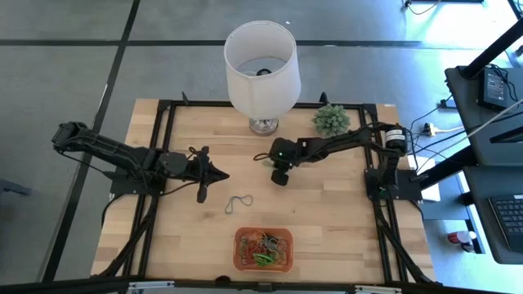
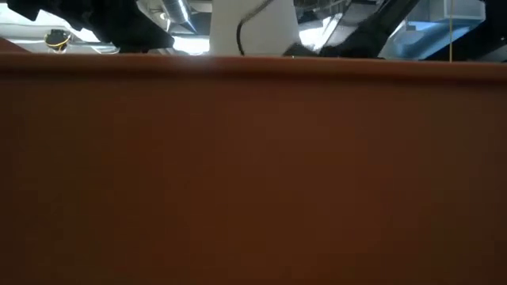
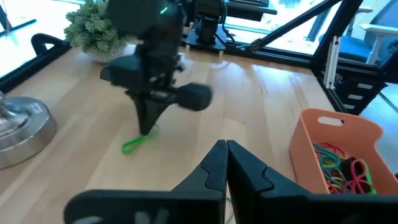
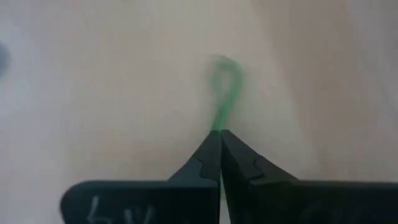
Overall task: Pick and place rubber bands into bin
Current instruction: Put the green rubber band into the orange bin
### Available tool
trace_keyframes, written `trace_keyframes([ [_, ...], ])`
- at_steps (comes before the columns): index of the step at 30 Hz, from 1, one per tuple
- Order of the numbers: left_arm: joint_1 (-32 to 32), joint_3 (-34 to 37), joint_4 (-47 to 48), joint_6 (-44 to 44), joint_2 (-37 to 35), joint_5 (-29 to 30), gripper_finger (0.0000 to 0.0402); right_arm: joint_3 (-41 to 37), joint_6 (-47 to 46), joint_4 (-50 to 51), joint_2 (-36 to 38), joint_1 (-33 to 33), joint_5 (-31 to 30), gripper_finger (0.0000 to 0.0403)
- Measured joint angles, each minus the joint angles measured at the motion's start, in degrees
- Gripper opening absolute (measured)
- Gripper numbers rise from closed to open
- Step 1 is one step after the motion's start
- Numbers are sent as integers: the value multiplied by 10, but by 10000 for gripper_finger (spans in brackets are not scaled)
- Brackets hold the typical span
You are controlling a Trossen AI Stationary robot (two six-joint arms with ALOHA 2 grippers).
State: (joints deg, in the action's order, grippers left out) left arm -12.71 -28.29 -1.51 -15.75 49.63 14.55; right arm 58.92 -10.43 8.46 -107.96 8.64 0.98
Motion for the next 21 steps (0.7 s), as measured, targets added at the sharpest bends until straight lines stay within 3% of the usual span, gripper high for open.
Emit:
trace_keyframes([
  [4, 1, 0, 2, 18, 0, 17, 4, 36, -15, 37, 55, -32, -66, 2],
  [11, 1, 0, 6, 25, 0, -3, 3, 152, -154, 182, 93, -139, -198, 2],
  [21, 1, 0, 44, 25, 0, -36, 5, 273, -378, 240, 85, -337, -298, 0],
])
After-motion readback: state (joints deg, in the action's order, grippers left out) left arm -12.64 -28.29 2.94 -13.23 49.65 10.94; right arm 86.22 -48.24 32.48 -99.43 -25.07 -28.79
